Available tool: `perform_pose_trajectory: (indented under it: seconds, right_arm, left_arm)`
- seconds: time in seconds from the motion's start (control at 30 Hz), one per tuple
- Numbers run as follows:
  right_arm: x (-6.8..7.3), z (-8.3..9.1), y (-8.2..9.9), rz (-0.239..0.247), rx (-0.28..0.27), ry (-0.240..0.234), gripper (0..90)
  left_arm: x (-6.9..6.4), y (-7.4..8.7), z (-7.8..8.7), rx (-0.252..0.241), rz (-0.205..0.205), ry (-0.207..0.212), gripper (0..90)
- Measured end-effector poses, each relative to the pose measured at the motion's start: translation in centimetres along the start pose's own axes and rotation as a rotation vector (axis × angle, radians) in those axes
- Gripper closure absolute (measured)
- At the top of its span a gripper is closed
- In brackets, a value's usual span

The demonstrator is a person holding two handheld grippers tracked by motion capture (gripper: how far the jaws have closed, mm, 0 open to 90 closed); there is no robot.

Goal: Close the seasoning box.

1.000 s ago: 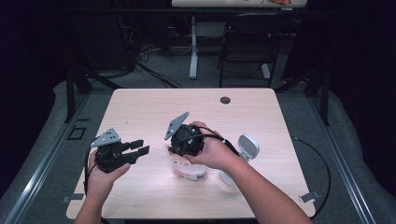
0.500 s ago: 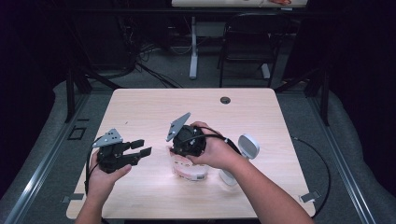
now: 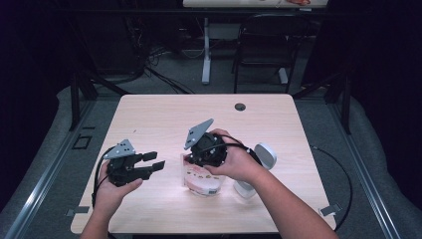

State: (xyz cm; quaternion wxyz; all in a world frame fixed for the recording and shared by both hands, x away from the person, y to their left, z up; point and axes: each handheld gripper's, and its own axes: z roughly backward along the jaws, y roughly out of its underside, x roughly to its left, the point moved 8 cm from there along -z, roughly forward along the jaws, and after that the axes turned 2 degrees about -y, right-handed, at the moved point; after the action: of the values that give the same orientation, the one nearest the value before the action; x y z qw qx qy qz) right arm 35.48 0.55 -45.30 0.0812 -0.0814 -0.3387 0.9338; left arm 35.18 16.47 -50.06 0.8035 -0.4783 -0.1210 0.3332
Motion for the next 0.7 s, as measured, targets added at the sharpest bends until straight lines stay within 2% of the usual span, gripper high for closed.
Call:
perform_pose_trajectory:
  seconds: [0.23,0.33,0.6,0.7]
  right_arm:
    - [0.0,1.0,-0.1,0.006,-0.022,0.005,90.0]
    - [0.0,1.4,-0.1,0.001,-0.033,0.000,90.0]
    - [0.0,2.5,-0.1,0.002,-0.056,0.005,90.0]
    - [0.0,2.8,-0.2,0.009,-0.059,0.007,90.0]
  left_arm:
    - [-0.4,0.3,-0.5,0.023,-0.011,0.017,48.9]
    - [-0.9,0.4,-0.9,0.033,-0.020,0.040,48.7]
    - [-2.1,0.7,-1.9,0.061,-0.072,0.078,49.2]
    - [-2.3,0.8,-2.2,0.060,-0.067,0.080,49.8]
